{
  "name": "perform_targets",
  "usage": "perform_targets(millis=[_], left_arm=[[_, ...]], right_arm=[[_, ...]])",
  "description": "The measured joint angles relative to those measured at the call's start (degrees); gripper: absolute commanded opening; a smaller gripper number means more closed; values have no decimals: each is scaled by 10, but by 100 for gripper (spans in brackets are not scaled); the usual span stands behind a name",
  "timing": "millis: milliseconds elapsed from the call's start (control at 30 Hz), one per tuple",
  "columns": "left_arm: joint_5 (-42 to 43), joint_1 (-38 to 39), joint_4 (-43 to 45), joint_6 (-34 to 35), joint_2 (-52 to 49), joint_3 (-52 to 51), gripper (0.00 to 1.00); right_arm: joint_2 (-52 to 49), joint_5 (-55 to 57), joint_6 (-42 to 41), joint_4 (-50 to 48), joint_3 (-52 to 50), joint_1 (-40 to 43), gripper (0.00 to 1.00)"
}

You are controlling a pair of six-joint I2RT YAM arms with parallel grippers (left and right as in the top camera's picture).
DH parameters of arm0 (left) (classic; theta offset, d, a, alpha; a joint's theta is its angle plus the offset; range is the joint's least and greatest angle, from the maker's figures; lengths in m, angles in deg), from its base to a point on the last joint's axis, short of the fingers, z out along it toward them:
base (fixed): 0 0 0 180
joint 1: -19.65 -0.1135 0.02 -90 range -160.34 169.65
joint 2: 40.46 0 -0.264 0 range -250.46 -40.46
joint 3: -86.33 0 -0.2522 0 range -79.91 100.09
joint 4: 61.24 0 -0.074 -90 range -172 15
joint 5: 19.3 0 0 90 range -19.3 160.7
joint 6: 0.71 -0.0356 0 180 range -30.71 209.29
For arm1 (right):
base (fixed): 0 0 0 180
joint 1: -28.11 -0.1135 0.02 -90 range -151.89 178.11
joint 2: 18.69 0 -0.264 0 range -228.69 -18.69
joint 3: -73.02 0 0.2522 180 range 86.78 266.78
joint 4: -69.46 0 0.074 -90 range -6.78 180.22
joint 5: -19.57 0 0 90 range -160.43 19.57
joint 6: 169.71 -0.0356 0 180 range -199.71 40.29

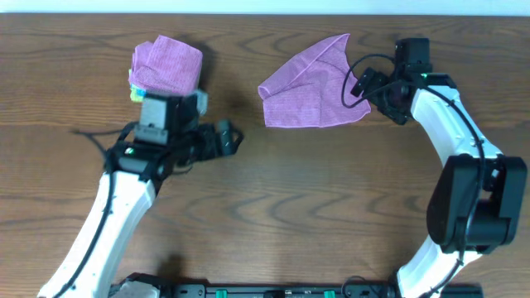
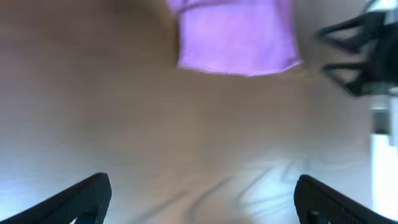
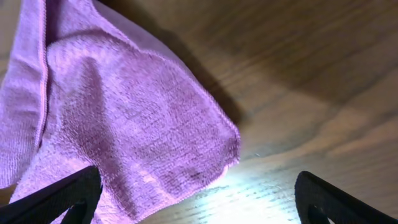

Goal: Fold the cloth
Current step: 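Reach the left gripper to the cloth's left corner near the right gripper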

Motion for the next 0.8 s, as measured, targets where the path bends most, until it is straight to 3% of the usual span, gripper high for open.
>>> perform_targets(millis=[267, 433, 800], left_arm=[[25, 9, 177, 159, -111, 2, 95], [58, 28, 263, 238, -207, 2, 95], [54, 50, 304, 294, -252, 2, 95]], right_arm=[[-23, -18, -21, -16, 0, 0, 86], [-28, -21, -27, -17, 0, 0, 85], [-54, -23, -30, -20, 0, 0, 82]])
